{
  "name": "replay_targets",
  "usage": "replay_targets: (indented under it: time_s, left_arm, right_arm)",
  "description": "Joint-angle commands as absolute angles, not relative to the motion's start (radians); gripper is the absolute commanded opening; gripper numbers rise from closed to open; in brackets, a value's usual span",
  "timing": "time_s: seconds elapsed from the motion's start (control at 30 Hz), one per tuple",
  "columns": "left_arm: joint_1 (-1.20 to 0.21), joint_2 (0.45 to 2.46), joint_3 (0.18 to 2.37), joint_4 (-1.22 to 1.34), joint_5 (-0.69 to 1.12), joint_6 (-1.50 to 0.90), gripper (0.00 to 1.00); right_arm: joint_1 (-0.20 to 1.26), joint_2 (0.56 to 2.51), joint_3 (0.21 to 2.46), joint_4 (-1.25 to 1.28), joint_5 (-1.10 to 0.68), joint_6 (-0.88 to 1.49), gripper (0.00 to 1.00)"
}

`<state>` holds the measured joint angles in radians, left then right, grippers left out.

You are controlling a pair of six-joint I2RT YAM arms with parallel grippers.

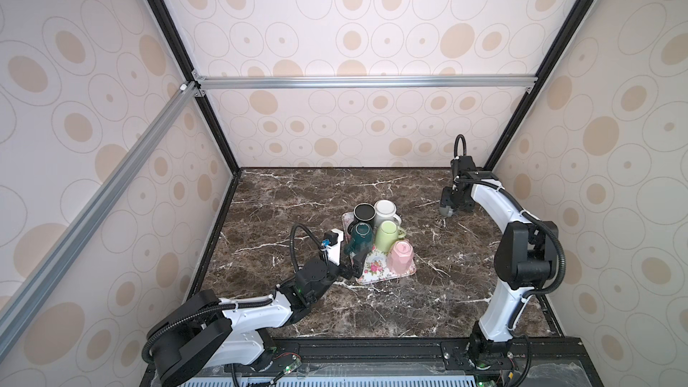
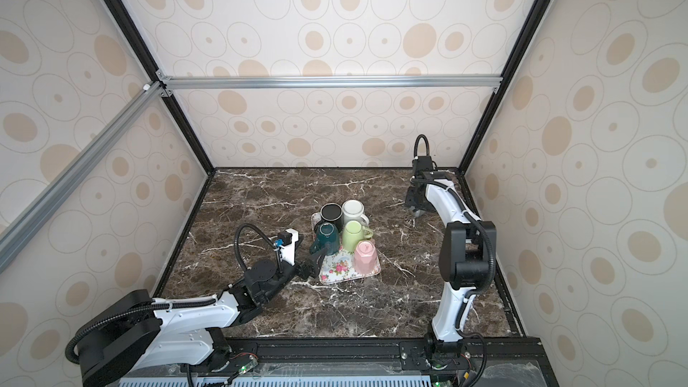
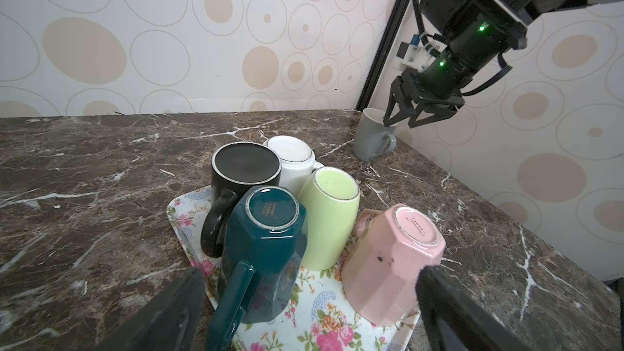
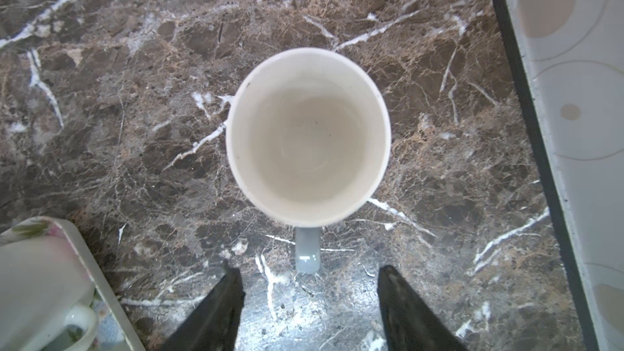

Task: Turn the mug right side up
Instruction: Place the mug at the top-right of the table.

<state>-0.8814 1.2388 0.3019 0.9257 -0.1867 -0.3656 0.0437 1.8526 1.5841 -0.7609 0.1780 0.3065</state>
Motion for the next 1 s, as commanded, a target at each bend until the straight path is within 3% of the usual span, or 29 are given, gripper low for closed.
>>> replay_targets:
  time_s: [0.0, 0.37, 0.47, 0.77, 0.97]
  left_arm:
    - [-0.876, 1.244, 0.315, 0.929, -0.199, -0.355, 0.98]
    - [-0.875, 1.269, 0.322, 0.923, -0.213, -0.36, 0.98]
    - [-0.875, 1.269, 0.324, 0.921, -0.204, -0.365, 0.98]
    - [-0.87, 1.266, 0.353, 0.827, -0.269, -0.389, 0.98]
    - [-0.838, 1.266, 0.451, 0.628, -0.239, -0.423, 0.98]
  right_arm:
    - [0.041, 1.803, 1.551, -0.759, 0.142, 0.285, 0.7]
    - [0.122, 1.658, 1.464, -0.759, 0.071, 0.266, 0.78]
    - [0.153, 1.629, 1.448, -0.78, 0.024, 0.255, 0.88]
    - [0.296, 1.532, 1.36, -0.813, -0.173, 0.219, 0.88]
    - [0.322, 1.404, 1.219, -0.673, -0.362, 0.269, 0.87]
